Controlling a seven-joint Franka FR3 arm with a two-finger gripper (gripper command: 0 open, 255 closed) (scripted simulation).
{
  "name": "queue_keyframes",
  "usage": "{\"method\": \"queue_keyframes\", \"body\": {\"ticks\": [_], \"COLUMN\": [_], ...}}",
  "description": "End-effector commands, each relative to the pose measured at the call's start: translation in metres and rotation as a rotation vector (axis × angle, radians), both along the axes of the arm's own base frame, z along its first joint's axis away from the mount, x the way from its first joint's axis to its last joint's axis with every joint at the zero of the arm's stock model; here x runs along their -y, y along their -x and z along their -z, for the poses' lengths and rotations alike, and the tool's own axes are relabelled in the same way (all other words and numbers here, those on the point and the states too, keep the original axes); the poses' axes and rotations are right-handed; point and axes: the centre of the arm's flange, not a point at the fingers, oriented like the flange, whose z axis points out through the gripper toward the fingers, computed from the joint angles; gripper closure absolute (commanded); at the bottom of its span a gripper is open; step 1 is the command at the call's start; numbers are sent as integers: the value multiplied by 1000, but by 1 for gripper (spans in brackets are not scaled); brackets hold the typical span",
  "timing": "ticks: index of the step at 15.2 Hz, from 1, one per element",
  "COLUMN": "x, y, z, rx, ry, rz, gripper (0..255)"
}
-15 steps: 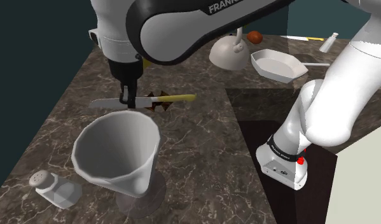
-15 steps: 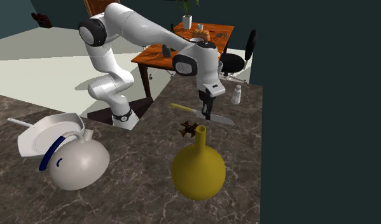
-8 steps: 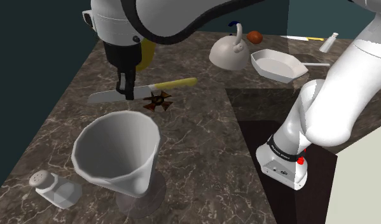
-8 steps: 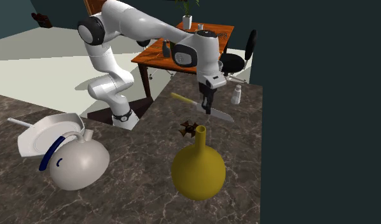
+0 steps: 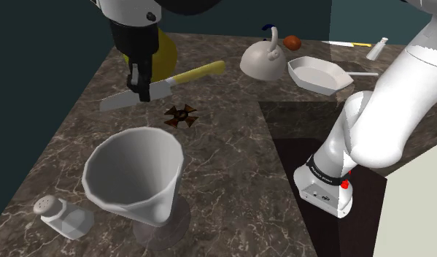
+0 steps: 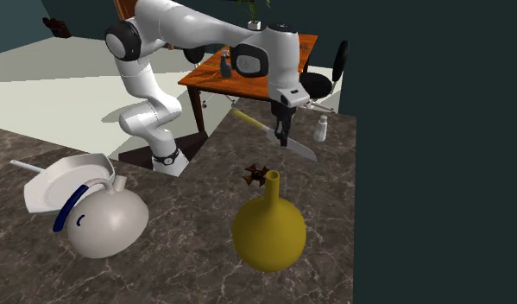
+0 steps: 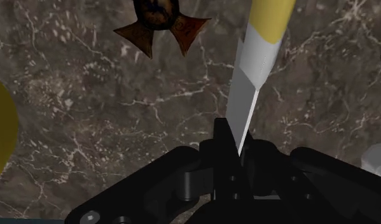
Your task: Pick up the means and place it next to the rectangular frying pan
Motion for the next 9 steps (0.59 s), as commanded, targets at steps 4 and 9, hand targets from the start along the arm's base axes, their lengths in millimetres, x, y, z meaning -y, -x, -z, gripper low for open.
{"method": "queue_keyframes", "body": {"ticks": [4, 9], "x": [52, 118], "y": [-6, -13], "z": [-4, -5], "rx": [0, 0], "ry": [0, 0], "rz": [0, 0], "gripper": [255, 255]}}
